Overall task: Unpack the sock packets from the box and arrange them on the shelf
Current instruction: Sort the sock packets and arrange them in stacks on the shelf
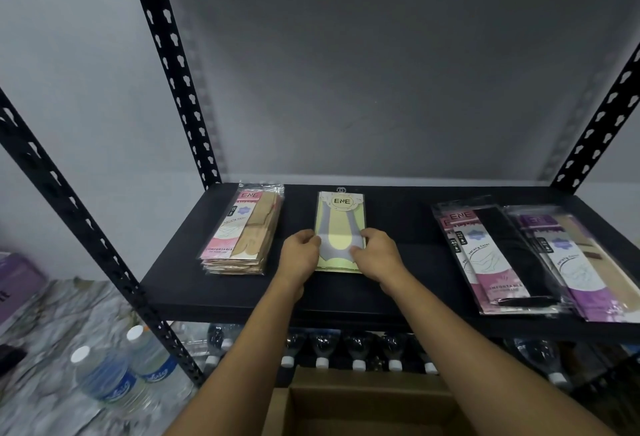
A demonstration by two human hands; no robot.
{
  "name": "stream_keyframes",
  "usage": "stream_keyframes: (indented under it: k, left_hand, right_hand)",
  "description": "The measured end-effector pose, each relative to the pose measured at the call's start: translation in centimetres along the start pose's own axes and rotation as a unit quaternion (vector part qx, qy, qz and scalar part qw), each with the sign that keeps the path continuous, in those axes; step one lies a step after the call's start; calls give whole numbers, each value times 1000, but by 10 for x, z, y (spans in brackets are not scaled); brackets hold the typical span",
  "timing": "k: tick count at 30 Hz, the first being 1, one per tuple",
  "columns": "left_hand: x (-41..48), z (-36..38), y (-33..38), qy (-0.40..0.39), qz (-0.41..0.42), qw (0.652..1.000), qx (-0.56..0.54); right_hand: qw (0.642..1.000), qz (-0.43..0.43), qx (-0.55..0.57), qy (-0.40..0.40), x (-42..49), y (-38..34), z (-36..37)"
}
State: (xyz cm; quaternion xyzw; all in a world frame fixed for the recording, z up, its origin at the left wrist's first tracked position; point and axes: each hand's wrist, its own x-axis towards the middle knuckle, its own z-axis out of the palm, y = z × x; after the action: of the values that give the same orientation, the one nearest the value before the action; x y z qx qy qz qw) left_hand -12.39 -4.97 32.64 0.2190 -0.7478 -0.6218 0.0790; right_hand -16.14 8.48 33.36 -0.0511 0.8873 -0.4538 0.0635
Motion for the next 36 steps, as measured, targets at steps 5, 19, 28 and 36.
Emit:
stream_keyframes:
  k: [5, 19, 28, 36]
  left_hand:
    - [-6, -3, 6, 1, 2, 1000, 2]
    - [-74, 90, 14, -51, 155, 984, 76]
    - [-100, 174, 25, -199, 14, 979, 45]
    - [-106, 203, 31, -224, 11, 975, -10]
  right_hand:
    - [1000, -4, 10, 2, -2, 0, -2]
    - [992, 3, 2, 129, -48, 39, -121]
    - [980, 107, -56, 158, -66, 107, -198]
    - [983, 135, 60, 108, -72, 132, -203]
